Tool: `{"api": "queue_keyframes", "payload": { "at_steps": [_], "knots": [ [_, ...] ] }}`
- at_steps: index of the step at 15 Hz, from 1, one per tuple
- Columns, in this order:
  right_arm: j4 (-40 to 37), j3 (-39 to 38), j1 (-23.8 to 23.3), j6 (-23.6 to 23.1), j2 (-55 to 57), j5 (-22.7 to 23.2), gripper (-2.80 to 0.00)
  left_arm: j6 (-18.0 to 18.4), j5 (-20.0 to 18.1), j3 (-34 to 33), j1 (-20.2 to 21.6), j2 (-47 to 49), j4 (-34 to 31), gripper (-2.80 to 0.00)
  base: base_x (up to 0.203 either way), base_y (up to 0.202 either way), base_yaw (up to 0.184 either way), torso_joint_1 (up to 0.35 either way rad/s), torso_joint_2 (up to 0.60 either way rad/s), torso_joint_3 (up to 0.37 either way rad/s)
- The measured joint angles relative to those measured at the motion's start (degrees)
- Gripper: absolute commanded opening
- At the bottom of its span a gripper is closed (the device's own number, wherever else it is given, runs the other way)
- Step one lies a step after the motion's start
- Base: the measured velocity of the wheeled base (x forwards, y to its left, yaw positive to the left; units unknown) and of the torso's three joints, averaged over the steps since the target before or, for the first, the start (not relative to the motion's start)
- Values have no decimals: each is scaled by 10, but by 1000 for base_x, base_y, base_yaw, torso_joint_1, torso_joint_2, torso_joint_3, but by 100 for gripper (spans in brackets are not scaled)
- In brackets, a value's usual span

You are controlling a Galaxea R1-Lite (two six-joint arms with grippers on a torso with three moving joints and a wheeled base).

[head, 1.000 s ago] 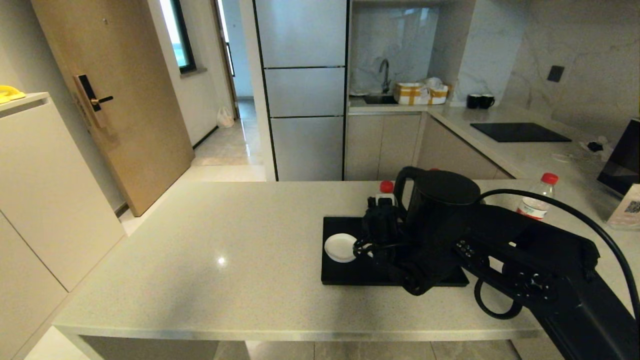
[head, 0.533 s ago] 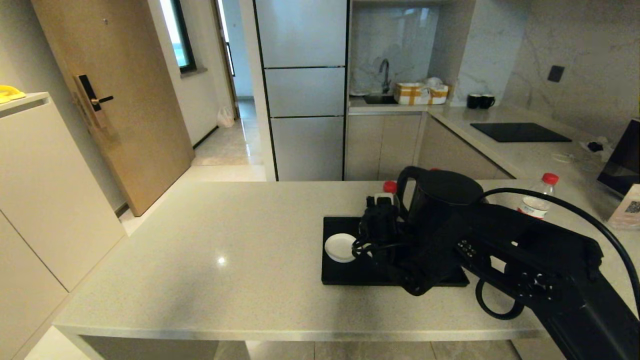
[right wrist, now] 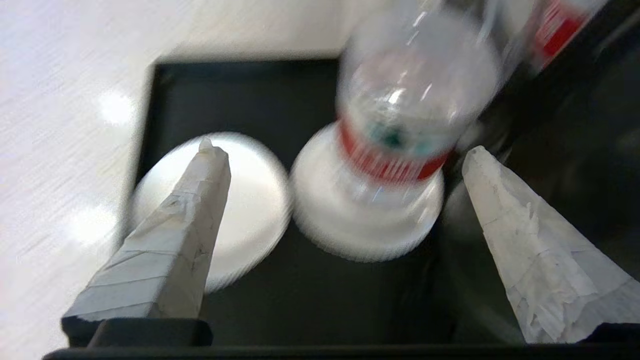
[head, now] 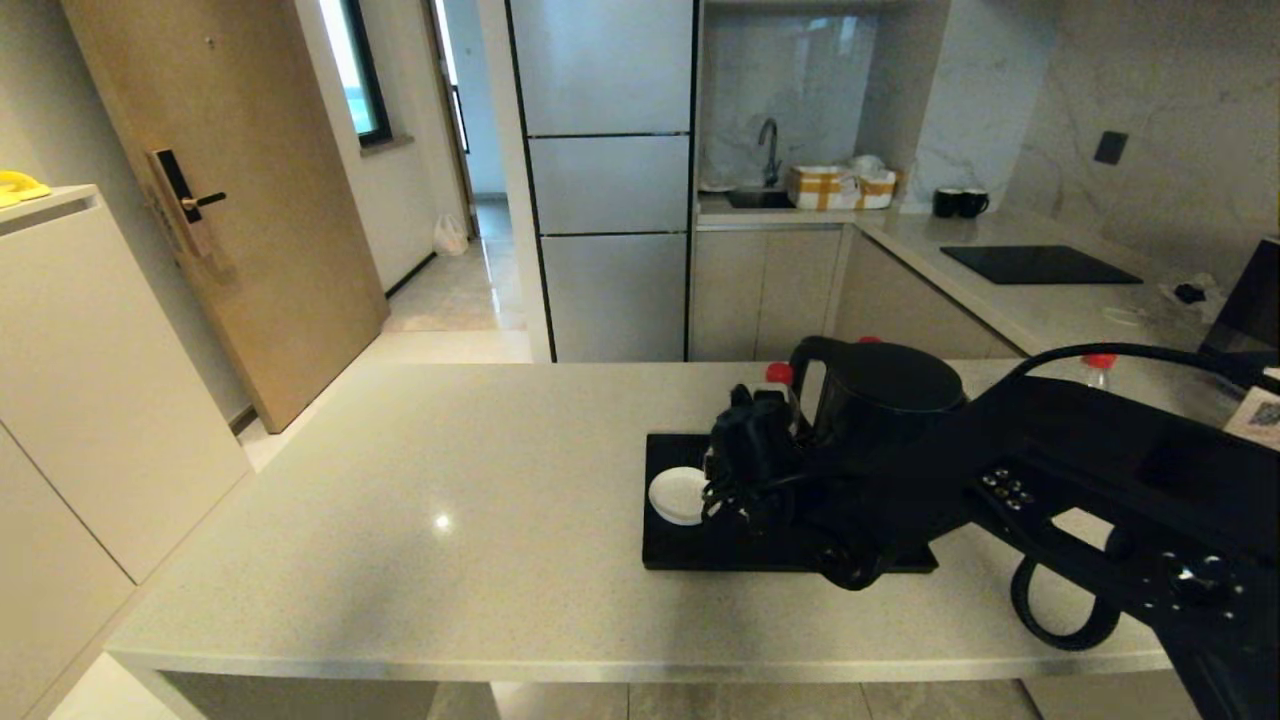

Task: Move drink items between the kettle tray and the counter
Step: Return the bottled water to its original position

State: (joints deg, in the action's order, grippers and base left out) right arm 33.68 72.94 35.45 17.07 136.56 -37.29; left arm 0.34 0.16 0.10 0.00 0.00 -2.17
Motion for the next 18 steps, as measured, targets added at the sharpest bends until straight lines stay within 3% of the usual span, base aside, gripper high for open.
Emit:
{"api": "queue_keyframes", "payload": {
  "at_steps": [5,10,11,16,18],
  "knots": [
    [-34,-42,13,21,-91,68,0,0,0,0,0,0,0,-280,0,0,0,0,0,0],
    [-70,-76,17,21,-244,105,0,0,0,0,0,0,0,-280,0,0,0,0,0,0],
    [-84,-80,17,21,-279,111,-280,0,0,0,0,0,0,-280,0,0,0,0,0,0],
    [-135,-75,16,32,-428,120,-280,0,0,0,0,0,0,-280,0,0,0,0,0,0],
    [-148,-51,-3,32,-448,103,-280,0,0,0,0,0,0,-280,0,0,0,0,0,0]
  ]
}}
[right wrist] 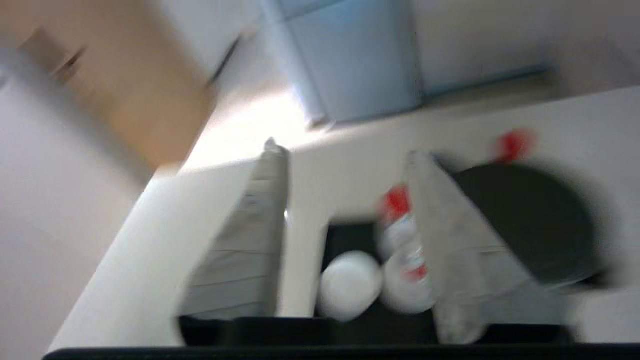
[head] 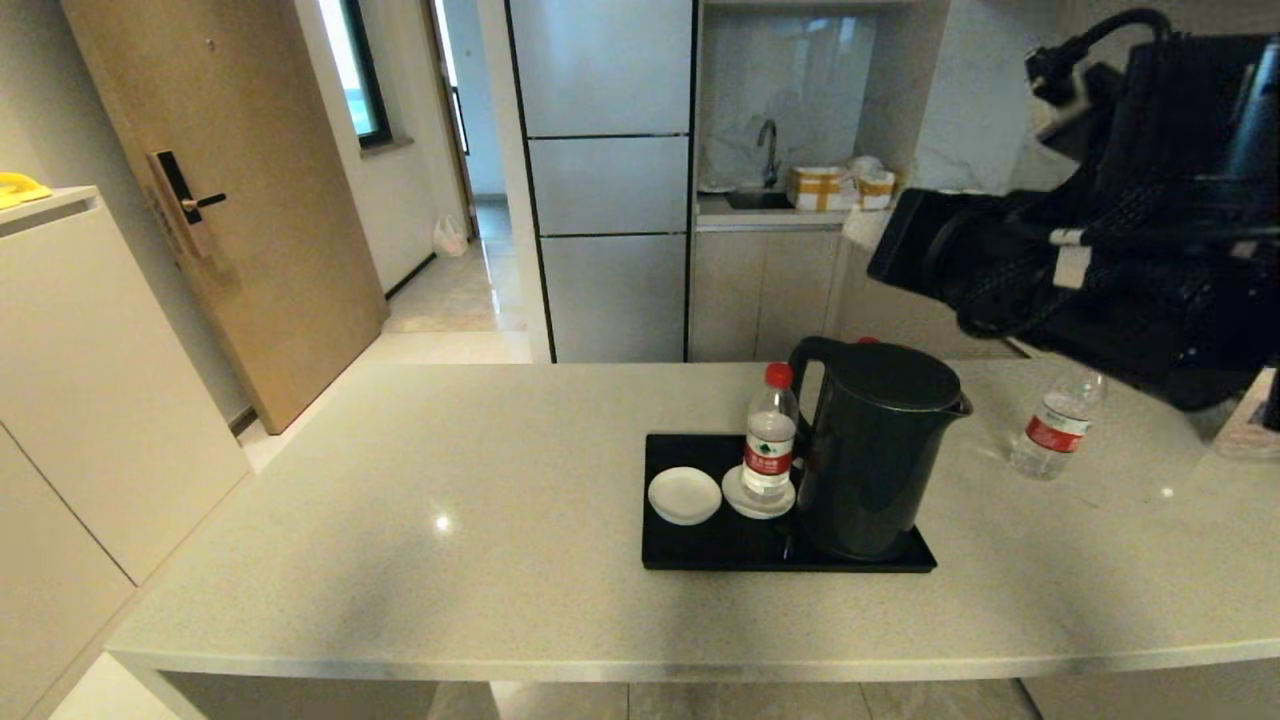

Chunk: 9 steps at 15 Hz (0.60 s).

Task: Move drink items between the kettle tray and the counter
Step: Return the bottled water to its original position

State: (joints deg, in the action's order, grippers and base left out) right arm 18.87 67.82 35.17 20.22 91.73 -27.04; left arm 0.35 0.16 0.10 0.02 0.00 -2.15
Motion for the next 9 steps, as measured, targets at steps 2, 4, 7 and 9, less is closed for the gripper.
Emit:
{"api": "queue_keyframes", "payload": {
  "at_steps": [2,4,7,9],
  "knots": [
    [-46,53,-46,1,11,-53,-280,0,0,0,0,0,0,-280,0,0,0,0,0,0],
    [-115,111,-117,2,49,-118,-280,0,0,0,0,0,0,-280,0,0,0,0,0,0],
    [-168,158,-188,0,118,-156,-280,0,0,0,0,0,0,-280,0,0,0,0,0,0],
    [-170,177,-222,-3,169,-165,-280,0,0,0,0,0,0,-280,0,0,0,0,0,0]
  ]
}}
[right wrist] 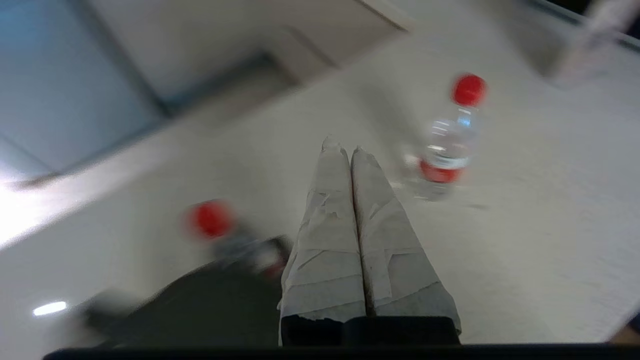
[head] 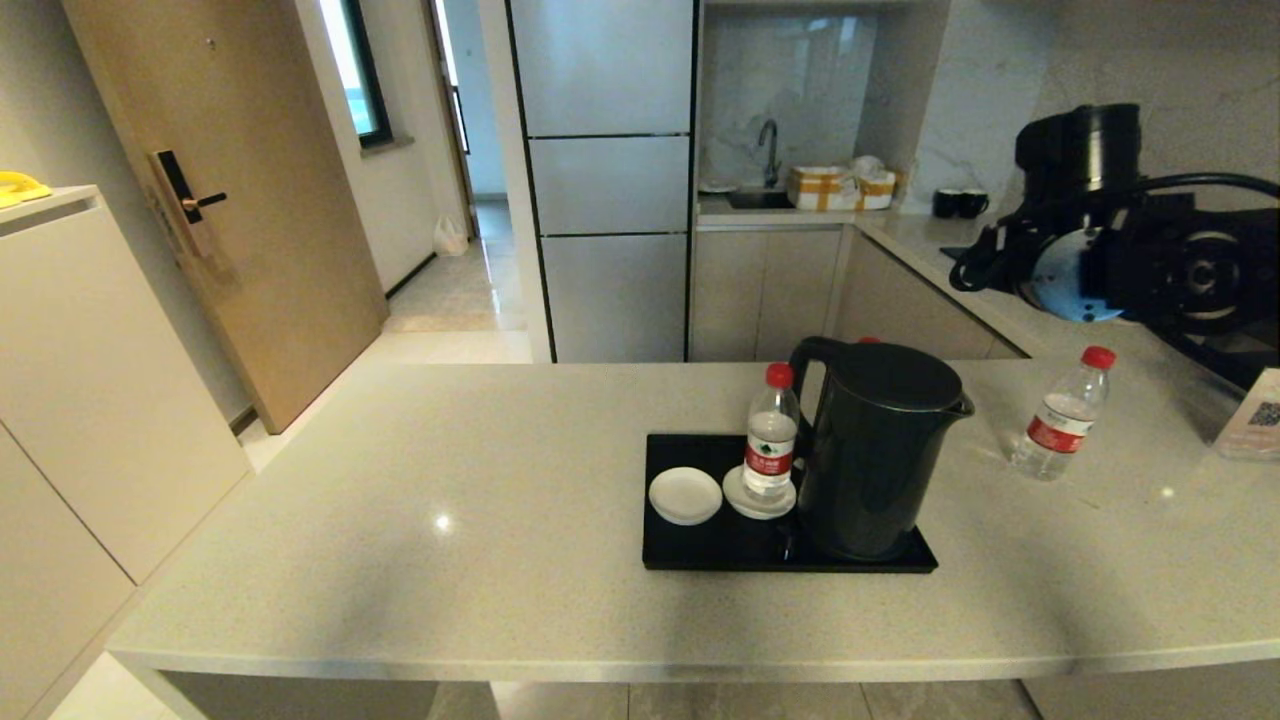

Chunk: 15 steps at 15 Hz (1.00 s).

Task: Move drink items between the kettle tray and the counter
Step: Return the bottled water to its original position

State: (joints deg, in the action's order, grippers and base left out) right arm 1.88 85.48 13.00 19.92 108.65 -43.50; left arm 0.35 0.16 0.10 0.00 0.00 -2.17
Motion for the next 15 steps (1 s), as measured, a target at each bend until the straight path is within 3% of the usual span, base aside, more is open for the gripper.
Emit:
{"api": "queue_keyframes", "payload": {
  "at_steps": [8,13,14,15],
  "knots": [
    [5,85,-130,-2,224,-35,-280,0,0,0,0,0,0,-280,0,0,0,0,0,0],
    [13,128,-157,-16,306,-84,-280,0,0,0,0,0,0,-280,0,0,0,0,0,0],
    [14,130,-159,-17,312,-84,0,0,0,0,0,0,0,-280,0,0,0,0,0,0],
    [16,131,-160,-18,319,-84,0,0,0,0,0,0,0,-280,0,0,0,0,0,0]
  ]
}}
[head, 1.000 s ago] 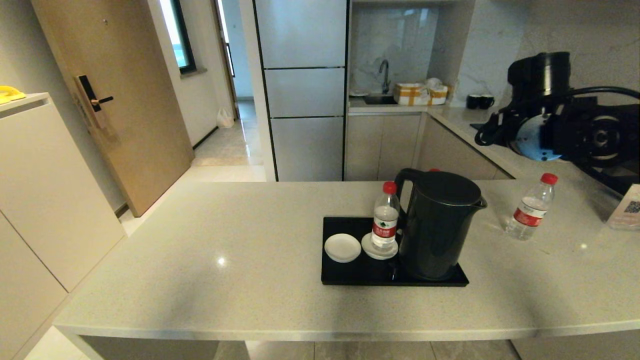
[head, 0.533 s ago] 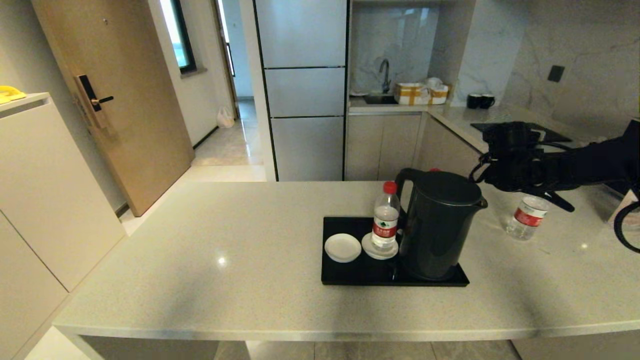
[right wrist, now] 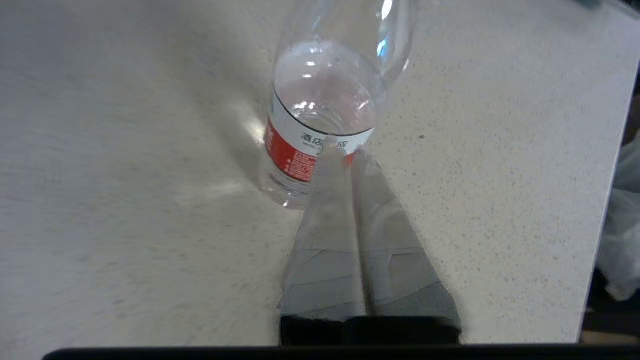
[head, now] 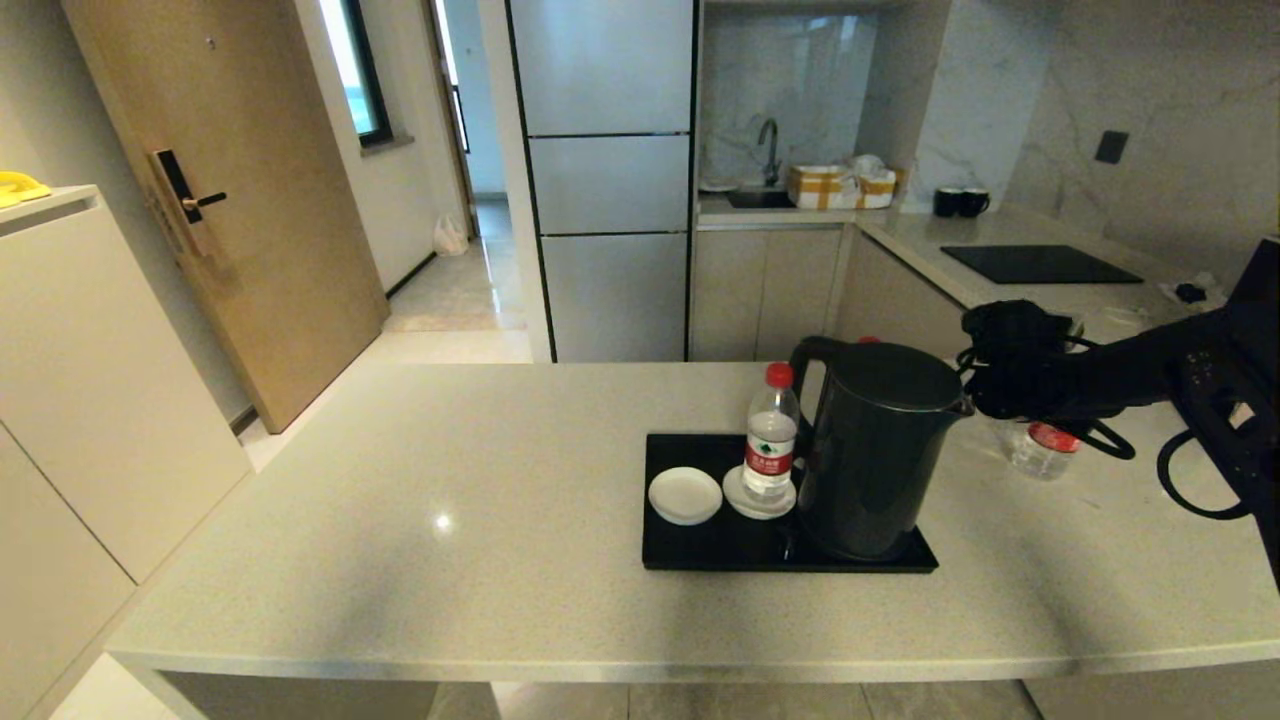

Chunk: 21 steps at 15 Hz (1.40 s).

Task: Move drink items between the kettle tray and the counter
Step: Return the bottled water to its original position

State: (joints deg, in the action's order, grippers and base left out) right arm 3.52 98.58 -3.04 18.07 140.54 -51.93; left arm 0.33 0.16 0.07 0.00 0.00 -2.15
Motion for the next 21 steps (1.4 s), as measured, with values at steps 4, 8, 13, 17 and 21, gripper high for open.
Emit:
{"api": "queue_keyframes", "payload": {
  "at_steps": [4,8,13,17,21],
  "knots": [
    [44,4,-11,-33,21,-5,0,0,0,0,0,0,0,-280,0,0,0,0,0,0],
    [49,5,-14,-34,24,-5,0,0,0,0,0,0,0,-280,0,0,0,0,0,0],
    [49,18,-23,-34,31,-4,0,0,0,0,0,0,0,-280,0,0,0,0,0,0],
    [44,35,-34,-37,42,-3,0,0,0,0,0,0,0,-280,0,0,0,0,0,0],
    [42,55,-48,-46,53,-2,0,0,0,0,0,0,0,-280,0,0,0,0,0,0]
  ]
}}
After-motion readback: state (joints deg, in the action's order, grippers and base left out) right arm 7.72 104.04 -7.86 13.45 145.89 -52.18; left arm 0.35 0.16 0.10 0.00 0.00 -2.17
